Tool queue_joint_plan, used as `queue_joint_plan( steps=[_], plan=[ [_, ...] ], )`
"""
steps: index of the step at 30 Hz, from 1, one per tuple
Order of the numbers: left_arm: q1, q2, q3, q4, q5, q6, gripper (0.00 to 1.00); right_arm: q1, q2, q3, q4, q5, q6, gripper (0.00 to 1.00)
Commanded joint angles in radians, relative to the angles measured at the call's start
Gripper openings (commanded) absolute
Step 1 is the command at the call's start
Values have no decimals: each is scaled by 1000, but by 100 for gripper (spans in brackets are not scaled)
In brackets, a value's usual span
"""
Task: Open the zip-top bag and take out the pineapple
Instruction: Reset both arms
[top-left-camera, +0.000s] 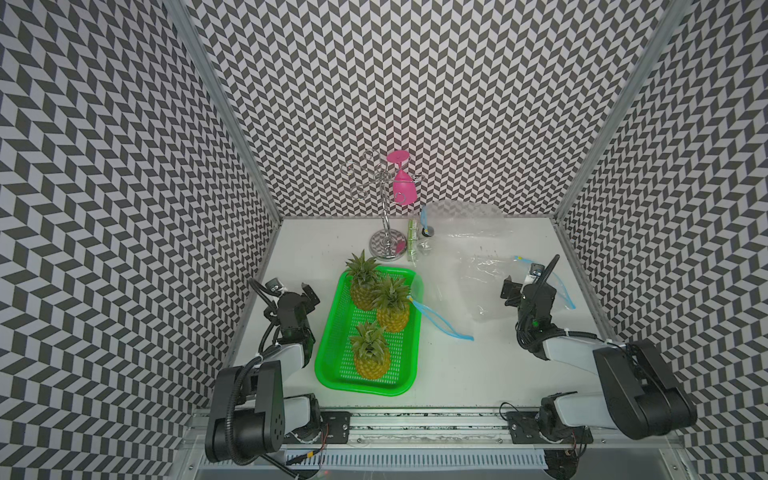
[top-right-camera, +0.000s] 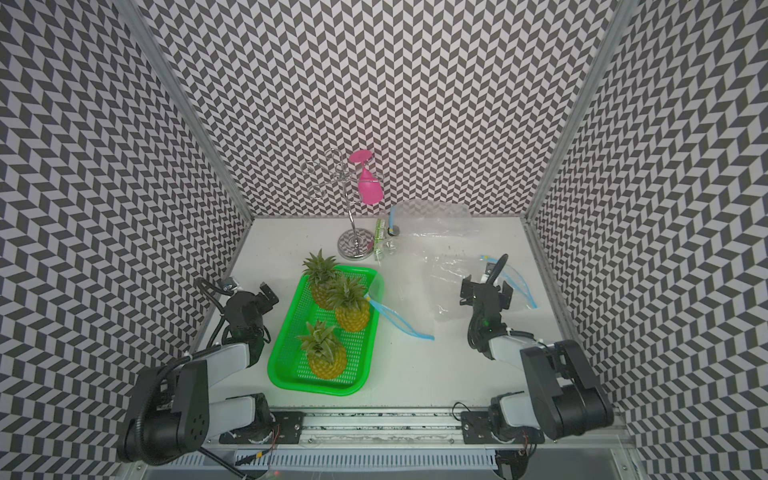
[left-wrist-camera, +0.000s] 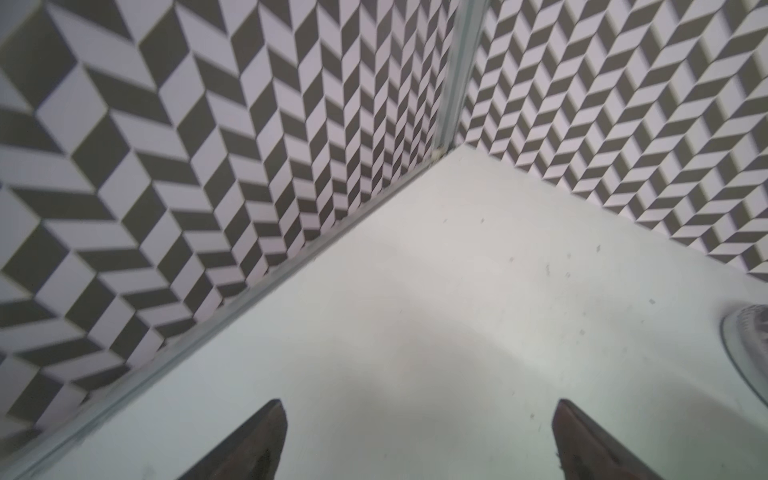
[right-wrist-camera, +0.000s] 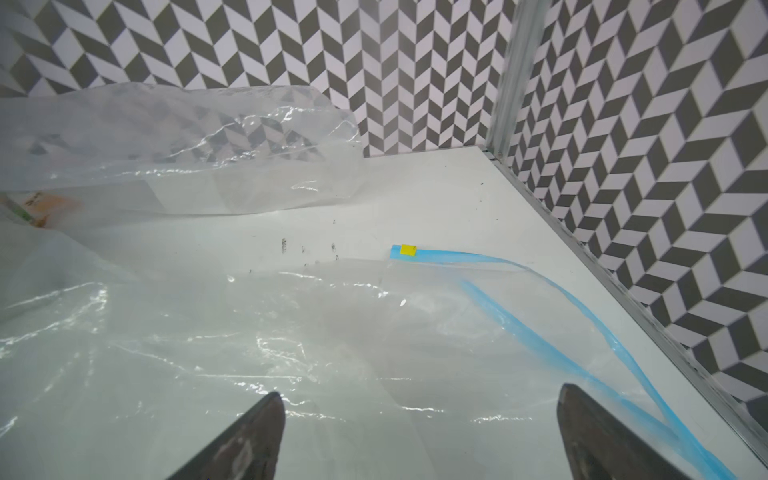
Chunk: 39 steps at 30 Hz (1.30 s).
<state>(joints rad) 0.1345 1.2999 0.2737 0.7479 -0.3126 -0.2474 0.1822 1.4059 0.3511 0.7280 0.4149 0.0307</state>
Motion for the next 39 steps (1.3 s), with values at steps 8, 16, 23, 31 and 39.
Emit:
queue_joint_plan(
  steps=[8, 16, 23, 31, 39],
  plan=[
    [-30, 65, -10, 267, 237, 234, 100, -117, 174, -169, 724, -341, -67, 100],
    [-38, 79, 12, 246, 323, 278, 100, -116, 169, -174, 720, -155, 5, 100],
    [-107, 52, -32, 298, 258, 333, 100, -115, 163, -169, 696, -144, 8, 100],
    [-232, 13, -21, 338, 127, 303, 99, -106, 169, -156, 686, -119, 4, 99],
    [-267, 314, -213, 959, 61, 338, 100, -104, 170, -154, 686, -113, 3, 100]
  ],
)
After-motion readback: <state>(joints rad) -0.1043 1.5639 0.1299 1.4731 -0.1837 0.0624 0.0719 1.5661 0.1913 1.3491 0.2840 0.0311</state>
